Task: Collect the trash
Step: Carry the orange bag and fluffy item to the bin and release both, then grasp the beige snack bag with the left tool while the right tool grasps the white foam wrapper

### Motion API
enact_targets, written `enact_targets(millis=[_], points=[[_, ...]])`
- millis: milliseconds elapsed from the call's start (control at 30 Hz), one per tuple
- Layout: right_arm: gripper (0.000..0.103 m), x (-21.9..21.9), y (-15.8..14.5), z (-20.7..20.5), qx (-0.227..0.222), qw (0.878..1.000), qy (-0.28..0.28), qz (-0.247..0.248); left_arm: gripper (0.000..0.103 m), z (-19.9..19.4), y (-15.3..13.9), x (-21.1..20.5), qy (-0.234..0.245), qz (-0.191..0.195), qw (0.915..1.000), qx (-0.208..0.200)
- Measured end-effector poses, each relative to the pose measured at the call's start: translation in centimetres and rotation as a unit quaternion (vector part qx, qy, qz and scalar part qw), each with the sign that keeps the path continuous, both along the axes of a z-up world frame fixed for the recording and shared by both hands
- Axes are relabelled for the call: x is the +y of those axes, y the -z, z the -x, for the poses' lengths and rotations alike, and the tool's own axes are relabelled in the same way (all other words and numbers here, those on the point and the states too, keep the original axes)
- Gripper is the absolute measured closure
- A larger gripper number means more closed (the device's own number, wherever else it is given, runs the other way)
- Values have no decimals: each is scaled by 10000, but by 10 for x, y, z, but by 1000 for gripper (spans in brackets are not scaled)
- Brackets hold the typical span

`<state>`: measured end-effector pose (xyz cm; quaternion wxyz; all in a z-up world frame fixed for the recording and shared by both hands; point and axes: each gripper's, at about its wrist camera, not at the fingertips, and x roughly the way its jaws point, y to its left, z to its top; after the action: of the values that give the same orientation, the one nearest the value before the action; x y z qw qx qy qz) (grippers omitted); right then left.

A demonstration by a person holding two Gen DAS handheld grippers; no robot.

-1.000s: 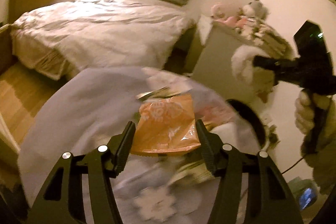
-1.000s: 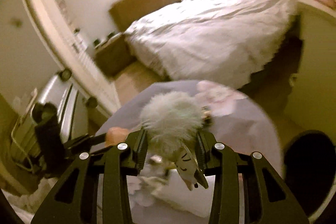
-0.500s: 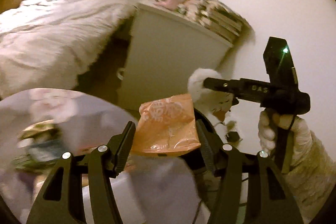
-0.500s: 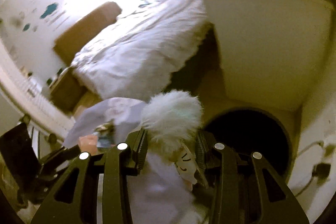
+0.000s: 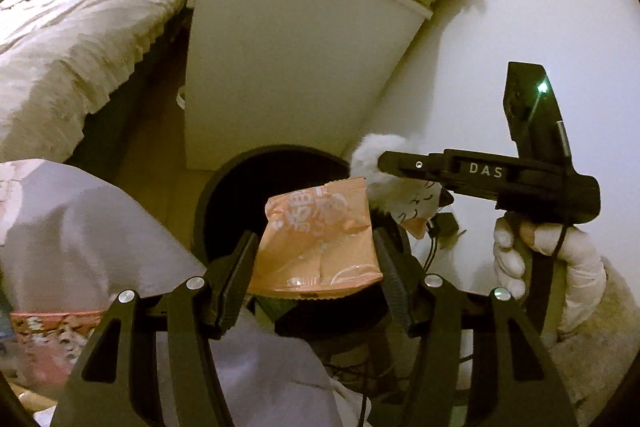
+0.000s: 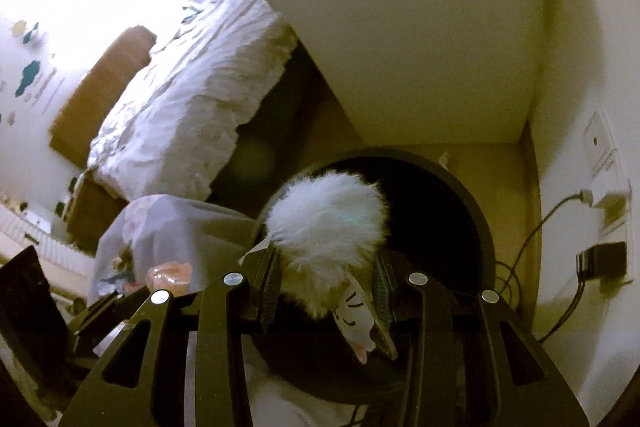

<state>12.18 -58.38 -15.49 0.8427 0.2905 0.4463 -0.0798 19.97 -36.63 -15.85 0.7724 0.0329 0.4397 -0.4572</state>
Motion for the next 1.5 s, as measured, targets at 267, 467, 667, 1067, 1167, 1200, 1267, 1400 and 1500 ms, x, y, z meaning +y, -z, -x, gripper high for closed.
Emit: enact_targets(millis=[267, 467, 667, 1067, 1167, 1200, 1267, 1400, 1500], points=[[64, -13, 20, 5, 116, 9997, 125, -149, 45, -1, 11, -25, 113, -206, 9997, 58], [49, -16, 21, 8, 138, 9994, 205, -237, 33, 5, 8, -35, 175, -297, 9994, -76], [49, -9, 12, 9, 113, 9997, 169, -134, 23, 11, -4, -28, 101, -298, 9992, -251], [49, 59, -31, 8, -241, 9979, -596, 22, 23, 31, -48, 58, -455, 119, 9981, -387], [34, 97, -43, 3, -321, 9934, -1097, 116, 23, 29, -54, 104, -832, 272, 9957, -318], [33, 110, -45, 2, -326, 9913, -1266, 131, 23, 29, -54, 118, -953, 284, 9946, -311], [33, 142, -49, -2, -286, 9851, -1694, 97, 23, 26, -52, 158, -1310, 302, 9906, -257], [33, 206, -46, -6, -116, 9702, -2419, 17, 23, 24, -39, 225, -1724, 144, 9847, -199], [31, 251, -36, -6, 93, 9589, -2833, -82, 23, 31, -23, 267, -1760, -97, 9841, -239]])
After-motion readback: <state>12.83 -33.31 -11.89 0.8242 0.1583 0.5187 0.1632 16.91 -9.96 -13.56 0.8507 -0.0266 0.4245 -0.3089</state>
